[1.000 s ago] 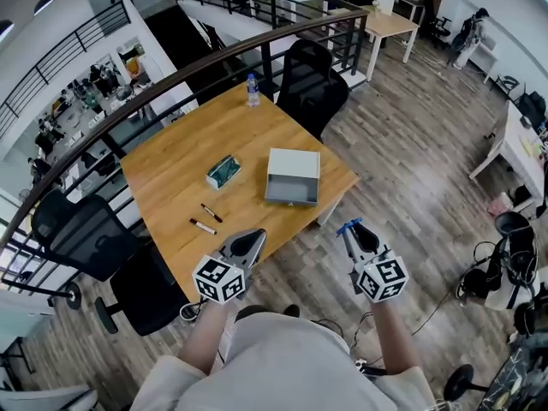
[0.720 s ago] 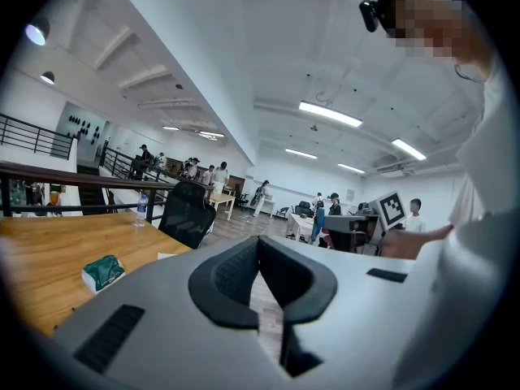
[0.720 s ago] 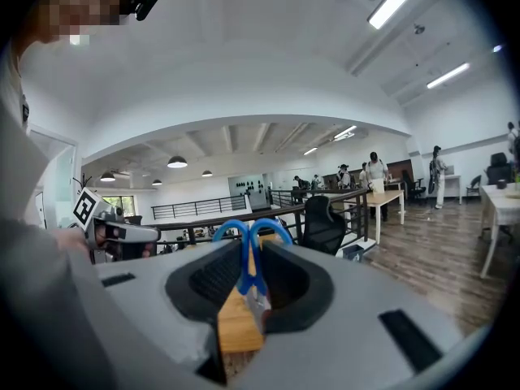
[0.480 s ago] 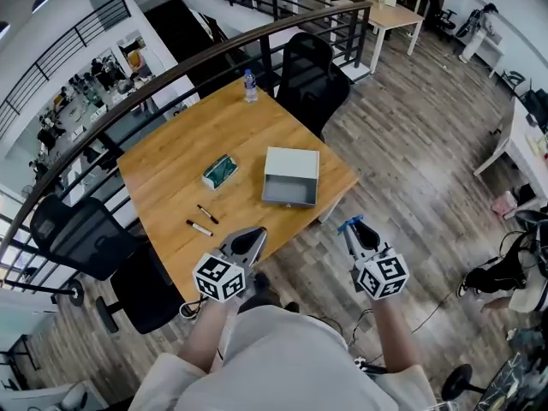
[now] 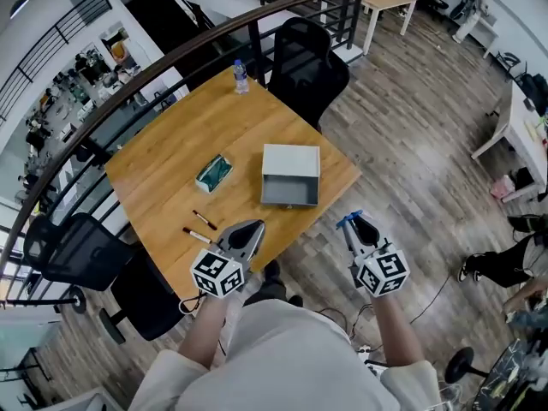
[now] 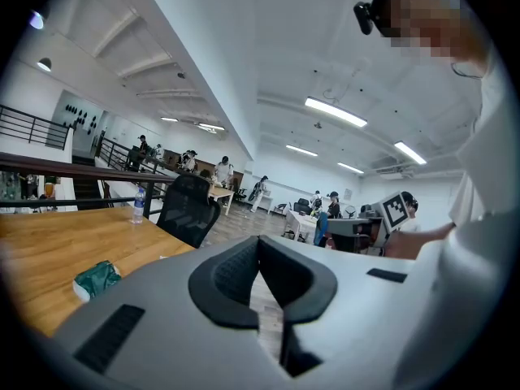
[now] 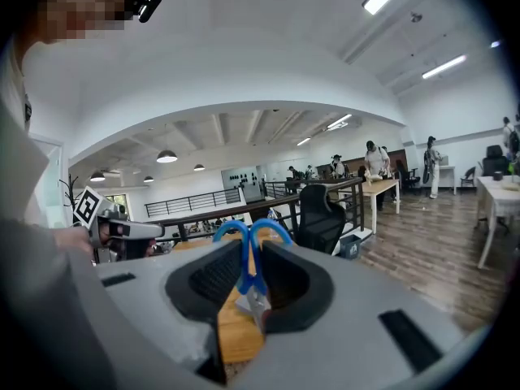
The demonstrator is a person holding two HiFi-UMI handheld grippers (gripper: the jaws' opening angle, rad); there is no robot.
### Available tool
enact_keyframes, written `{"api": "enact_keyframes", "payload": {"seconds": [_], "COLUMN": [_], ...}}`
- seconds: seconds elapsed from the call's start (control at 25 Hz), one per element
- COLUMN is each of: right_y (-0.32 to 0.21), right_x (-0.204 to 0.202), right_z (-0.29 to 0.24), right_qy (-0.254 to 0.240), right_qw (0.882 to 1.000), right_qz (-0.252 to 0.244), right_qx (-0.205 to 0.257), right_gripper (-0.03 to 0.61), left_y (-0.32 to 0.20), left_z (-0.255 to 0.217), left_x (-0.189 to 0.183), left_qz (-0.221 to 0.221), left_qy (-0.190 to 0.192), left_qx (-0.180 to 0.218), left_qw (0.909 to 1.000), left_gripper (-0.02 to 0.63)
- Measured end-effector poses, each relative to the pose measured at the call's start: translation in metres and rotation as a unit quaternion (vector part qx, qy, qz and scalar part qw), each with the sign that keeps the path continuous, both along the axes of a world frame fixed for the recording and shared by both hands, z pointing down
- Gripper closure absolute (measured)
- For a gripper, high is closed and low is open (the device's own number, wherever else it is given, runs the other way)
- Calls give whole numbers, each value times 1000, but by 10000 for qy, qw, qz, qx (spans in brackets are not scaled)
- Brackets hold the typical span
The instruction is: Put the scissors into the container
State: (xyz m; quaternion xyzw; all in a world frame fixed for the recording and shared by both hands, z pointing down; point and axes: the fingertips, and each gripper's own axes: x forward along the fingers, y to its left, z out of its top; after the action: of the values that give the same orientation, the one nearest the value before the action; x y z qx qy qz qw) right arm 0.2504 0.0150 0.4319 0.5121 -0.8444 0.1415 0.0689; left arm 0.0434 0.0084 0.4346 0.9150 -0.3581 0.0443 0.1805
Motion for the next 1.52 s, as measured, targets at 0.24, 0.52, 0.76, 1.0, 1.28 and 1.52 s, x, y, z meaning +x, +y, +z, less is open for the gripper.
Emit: {"api": "enact_keyframes", "payload": {"seconds": [0.24, 0.52, 0.76, 1.0, 1.28, 1.52], "right_y": [-45, -97, -134, -164, -193, -207], "right_x": [-15, -42, -70, -93, -111, -127], "right_z": [12, 47, 74, 107, 158, 206], "right_qy": [90, 290, 554, 827, 1034, 1291], "right_qw": [9997, 9984, 9955, 9921, 9851, 9744], "right_qz": [115, 102, -53, -182, -487, -972], "right_qx": [-203, -481, -762, -928, -1284, -1564], "right_gripper": [495, 495, 495, 495, 495, 495], "left_y": [-50, -97, -120, -136, -149, -155], "left_z": [21, 56, 80, 106, 127, 133], "left_x": [-15, -34, -49, -63, -80, -83], "left_qz": [139, 358, 520, 566, 292, -15], "left_qy": [-51, -137, -198, -211, -136, -64], "left_qx": [-219, -423, -648, -754, -903, -965], "left_qw": [9997, 9984, 9963, 9953, 9954, 9953], "left_gripper": [621, 621, 621, 621, 621, 621]}}
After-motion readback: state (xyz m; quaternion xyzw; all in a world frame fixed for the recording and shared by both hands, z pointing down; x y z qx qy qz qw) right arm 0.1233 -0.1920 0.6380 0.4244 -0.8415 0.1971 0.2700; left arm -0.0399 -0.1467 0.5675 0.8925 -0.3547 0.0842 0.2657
